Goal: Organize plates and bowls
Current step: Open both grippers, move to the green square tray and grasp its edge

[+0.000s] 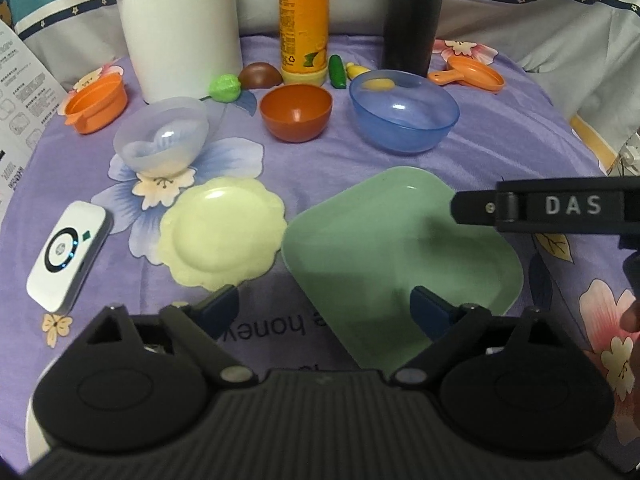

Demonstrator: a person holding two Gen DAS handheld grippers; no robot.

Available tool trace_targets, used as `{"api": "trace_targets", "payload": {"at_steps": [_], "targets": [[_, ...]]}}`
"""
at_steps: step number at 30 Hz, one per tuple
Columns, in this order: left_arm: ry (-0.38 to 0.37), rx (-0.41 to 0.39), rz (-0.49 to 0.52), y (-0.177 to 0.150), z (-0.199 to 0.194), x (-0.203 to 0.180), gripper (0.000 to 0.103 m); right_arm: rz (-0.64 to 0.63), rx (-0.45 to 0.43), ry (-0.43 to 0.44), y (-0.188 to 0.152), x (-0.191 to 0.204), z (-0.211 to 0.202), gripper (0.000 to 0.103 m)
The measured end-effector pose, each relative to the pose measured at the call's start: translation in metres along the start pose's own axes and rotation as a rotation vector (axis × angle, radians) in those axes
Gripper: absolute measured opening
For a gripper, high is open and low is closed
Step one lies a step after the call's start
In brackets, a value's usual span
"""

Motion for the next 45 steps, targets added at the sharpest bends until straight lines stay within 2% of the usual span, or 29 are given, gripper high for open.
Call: {"api": "trace_targets", "payload": {"at_steps": [4,7,9,10,13,15,16,17,31,39,45], "targets": [[-0.022,0.007,-0.006,0.000,0.004,-0.001,0.077,-0.021,0.012,0.014,0.001,0.004,0.009,0.064],[-0.033,0.016,-0.008,-0.001,0.007,-0.002,0.068,-0.032,0.019,0.017,0.003,0.006,0.016,0.057],[-0.042,0.023,-0.013,-0.002,0.010,-0.002,0.058,-0.030,0.026,0.023,0.002,0.005,0.020,0.052],[-0.042,0.025,-0.013,-0.002,0.011,-0.003,0.056,-0.027,0.032,0.028,0.002,0.005,0.022,0.048],[-0.038,0.016,-0.008,-0.003,0.011,-0.005,0.054,-0.027,0.043,0.037,-0.002,0.004,0.025,0.045],[-0.036,0.010,-0.009,-0.004,0.011,-0.007,0.048,-0.037,0.035,0.040,-0.003,0.005,0.025,0.044],[-0.029,0.006,-0.010,-0.004,0.010,-0.007,0.048,-0.037,0.033,0.043,-0.004,0.005,0.024,0.037],[-0.020,0.001,-0.011,-0.004,0.010,-0.007,0.045,-0.035,0.037,0.051,-0.005,0.005,0.024,0.035],[-0.001,-0.015,-0.012,-0.006,0.010,-0.006,0.044,-0.128,-0.007,0.003,-0.015,0.015,0.023,0.035],[0.013,-0.011,0.033,-0.004,-0.004,-0.012,0.038,-0.033,0.023,-0.022,-0.023,0.015,0.006,0.035],[0.021,-0.047,0.050,0.003,-0.026,-0.017,0.038,0.026,0.032,-0.026,-0.036,0.016,-0.020,0.035]]}}
Point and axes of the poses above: each gripper's, at about its wrist camera, not at the fingertips, and z roughly the way its jaws point, x to its left, y to its top, the point moved 3 cm from there along z, roughly the way its jaws point, and after that the axes turned 5 degrees about -y, right-handed, at the moved point
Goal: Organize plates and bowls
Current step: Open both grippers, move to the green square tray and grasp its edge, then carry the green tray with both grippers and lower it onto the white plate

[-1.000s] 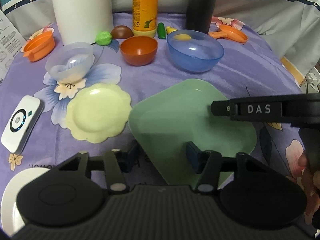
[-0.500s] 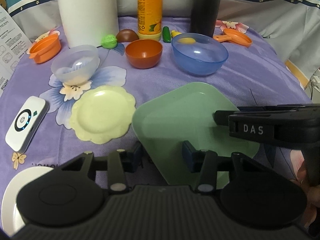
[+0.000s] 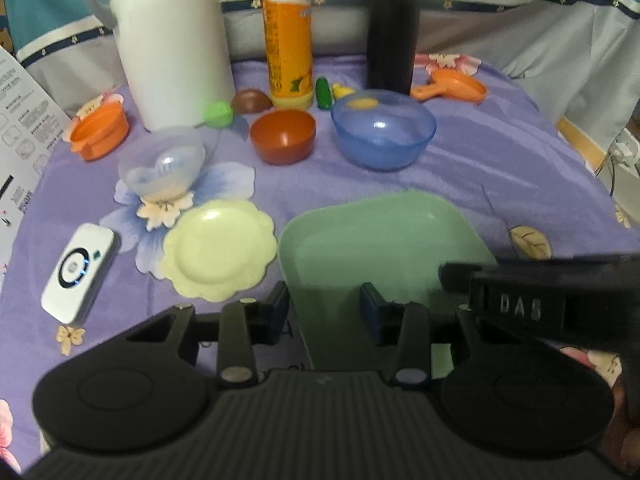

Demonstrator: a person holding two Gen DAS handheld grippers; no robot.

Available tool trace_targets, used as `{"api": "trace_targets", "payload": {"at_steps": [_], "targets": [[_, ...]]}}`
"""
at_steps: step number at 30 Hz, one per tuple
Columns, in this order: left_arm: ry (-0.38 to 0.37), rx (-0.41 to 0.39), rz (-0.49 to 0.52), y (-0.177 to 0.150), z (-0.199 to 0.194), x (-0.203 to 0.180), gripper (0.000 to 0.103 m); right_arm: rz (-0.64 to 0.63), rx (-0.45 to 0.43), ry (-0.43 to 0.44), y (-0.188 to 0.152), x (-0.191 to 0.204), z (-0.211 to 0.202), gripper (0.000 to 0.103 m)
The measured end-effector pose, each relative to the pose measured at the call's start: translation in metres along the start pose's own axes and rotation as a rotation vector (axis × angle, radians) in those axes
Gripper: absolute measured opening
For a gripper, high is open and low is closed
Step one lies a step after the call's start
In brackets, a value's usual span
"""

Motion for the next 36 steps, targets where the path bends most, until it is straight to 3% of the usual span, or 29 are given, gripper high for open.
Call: {"api": "trace_targets", "payload": {"at_steps": [14,24,36], "targets": [[0.008,-0.060,-0.019,-0.005,-0.070,0.036,0.038,-0.015,-0.011,0.044,-0.015,0.044,-0.068,0.034],[0.051,-0.071,-0.077,-0.041,-0.114,0.095,0.038,-0.056,0.040,0.137,-0.037,0.107,-0.094,0.034],[0.087,-0.037,-0.150,-0.092,-0.136,0.157,0.038,-0.153,0.136,0.207,-0.076,0.182,-0.096,0.035]]}}
Point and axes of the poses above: each gripper's, at about its wrist camera, not at the fingertips, and z roughly the way its jaws point, x to its left, y to its top, the point moved 3 cm from there along z, roughly the way its jaws point, and after that the axes turned 5 degrees about -y, right-handed, at the moved point
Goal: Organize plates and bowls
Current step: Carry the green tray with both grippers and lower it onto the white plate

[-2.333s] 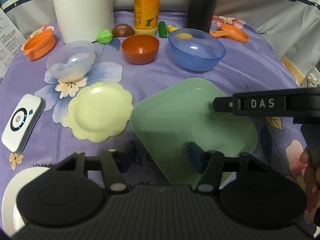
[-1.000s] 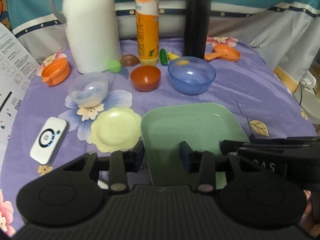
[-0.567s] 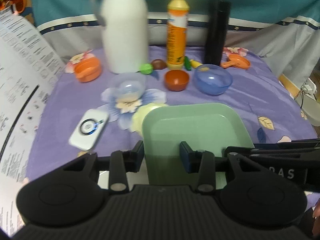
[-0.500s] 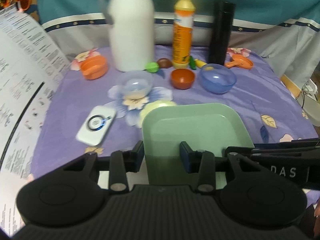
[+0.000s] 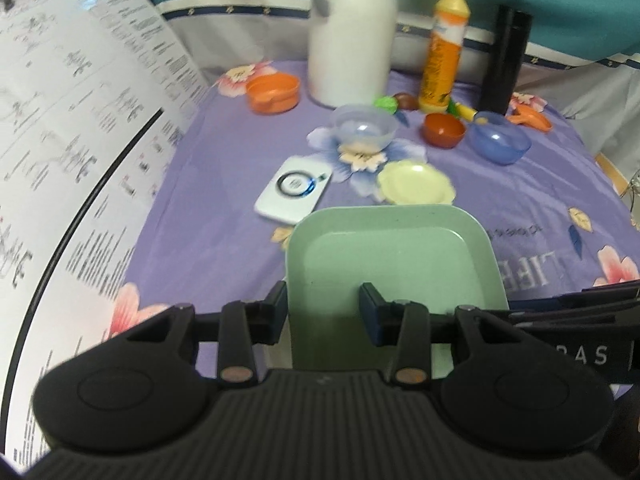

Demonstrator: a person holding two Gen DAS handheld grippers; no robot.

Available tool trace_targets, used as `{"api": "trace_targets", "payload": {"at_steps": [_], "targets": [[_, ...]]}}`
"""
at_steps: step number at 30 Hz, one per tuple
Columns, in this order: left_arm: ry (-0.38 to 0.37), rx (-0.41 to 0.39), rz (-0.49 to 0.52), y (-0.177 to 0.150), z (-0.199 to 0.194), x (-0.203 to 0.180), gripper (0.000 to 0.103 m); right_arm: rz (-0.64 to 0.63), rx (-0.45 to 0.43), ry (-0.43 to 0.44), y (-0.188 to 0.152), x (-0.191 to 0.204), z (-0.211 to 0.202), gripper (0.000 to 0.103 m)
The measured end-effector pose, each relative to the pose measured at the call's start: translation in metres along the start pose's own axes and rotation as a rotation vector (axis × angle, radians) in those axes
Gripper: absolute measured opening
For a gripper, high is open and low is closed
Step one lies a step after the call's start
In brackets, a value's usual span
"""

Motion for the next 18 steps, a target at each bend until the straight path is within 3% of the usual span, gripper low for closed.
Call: {"api": "trace_targets", "payload": {"at_steps": [9,18], "targets": [[-0.004,0.040,-0.013,-0.017,0.008,0.017,0.038,-0.019,0.058,-0.011,-0.013,0.022,0.020,0.035],[-0.024,0.072,0.016,-0.014,0.030,0.007,0.038,0.001,0.084,-0.045,-0.012,0.011,0.034,0.036]]}}
Point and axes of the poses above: each gripper's, at about its wrist camera, not at the fingertips, and z roughly the way its jaws point, x to its left, y to its top, the point moved 3 cm from there along z, roughly the way its jaws point, and after that the axes turned 5 degrees about -y, right-handed, at the moved point
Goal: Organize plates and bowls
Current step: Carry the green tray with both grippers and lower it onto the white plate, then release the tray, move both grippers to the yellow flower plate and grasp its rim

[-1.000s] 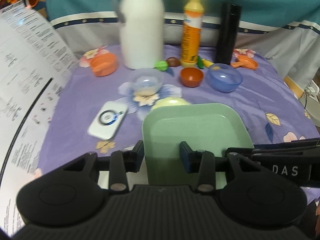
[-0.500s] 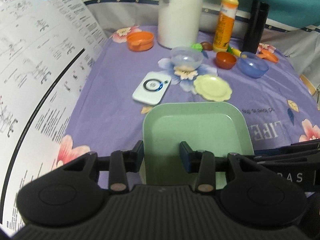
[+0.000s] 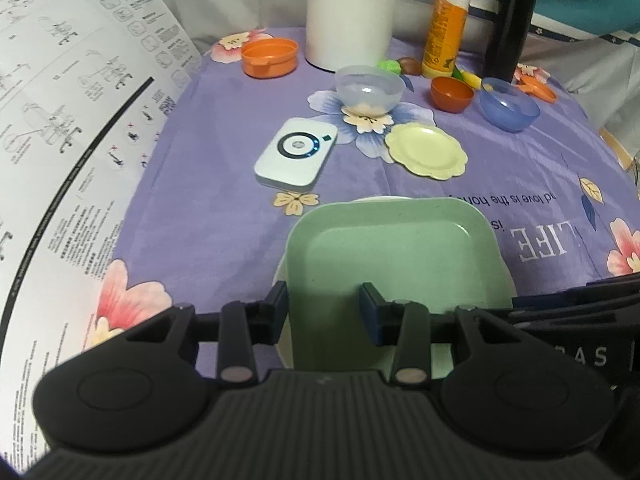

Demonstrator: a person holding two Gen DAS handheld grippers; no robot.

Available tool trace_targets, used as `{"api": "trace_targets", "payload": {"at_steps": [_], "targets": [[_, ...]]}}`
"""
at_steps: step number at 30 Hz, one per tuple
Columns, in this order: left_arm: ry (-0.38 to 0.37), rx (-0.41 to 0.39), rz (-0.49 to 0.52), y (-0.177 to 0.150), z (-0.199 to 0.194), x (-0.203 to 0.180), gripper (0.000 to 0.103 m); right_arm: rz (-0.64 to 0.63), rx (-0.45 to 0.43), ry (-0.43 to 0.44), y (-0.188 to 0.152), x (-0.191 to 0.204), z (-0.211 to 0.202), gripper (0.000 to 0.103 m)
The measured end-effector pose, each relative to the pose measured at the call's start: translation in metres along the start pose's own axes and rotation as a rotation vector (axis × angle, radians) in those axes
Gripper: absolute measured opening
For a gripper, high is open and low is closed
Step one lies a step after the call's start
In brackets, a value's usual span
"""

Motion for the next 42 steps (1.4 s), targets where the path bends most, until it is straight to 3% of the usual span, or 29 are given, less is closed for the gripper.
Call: {"api": "trace_targets", "payload": {"at_steps": [14,16,17,20,21,22,26,33,42], "targets": [[-0.026,0.033,0.021,0.004,0.021,-0.007,0.038,0.035,0.032,-0.022,0.001,-0.016,0.015,0.039],[-0.014,0.015,0.013,0.007,0.018,-0.004,0.044,0.037,0.023,-0.017,0.002,-0.017,0.013,0.051],[-0.005,0.003,0.007,0.008,0.016,-0.002,0.053,0.037,0.014,-0.022,0.004,-0.017,0.013,0.055],[0.010,-0.046,-0.014,0.012,0.007,0.007,0.079,0.046,-0.032,-0.025,0.009,-0.021,0.003,0.083],[0.016,-0.064,-0.017,0.013,0.003,0.010,0.086,0.054,-0.051,-0.022,0.011,-0.023,-0.001,0.097],[0.024,-0.076,-0.018,0.014,0.000,0.013,0.089,0.058,-0.077,-0.021,0.013,-0.025,-0.006,0.101],[0.037,-0.112,-0.038,0.017,-0.008,0.022,0.102,0.047,-0.136,-0.051,0.020,-0.029,-0.019,0.103],[0.025,-0.126,-0.058,0.024,-0.011,0.023,0.103,0.070,-0.174,-0.065,0.021,-0.041,-0.026,0.103],[0.003,-0.145,-0.008,0.036,-0.008,0.000,0.103,0.100,-0.201,-0.080,0.021,-0.052,-0.031,0.103]]}}
Point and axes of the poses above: each gripper's, at about its wrist camera, not at the fingertips, and z roughly the way its jaws point, x to its left, y to its top, the point moved 3 cm from there along z, roughly the way its jaws point, and after that the axes turned 5 degrees about -y, right-handed, at the moved point
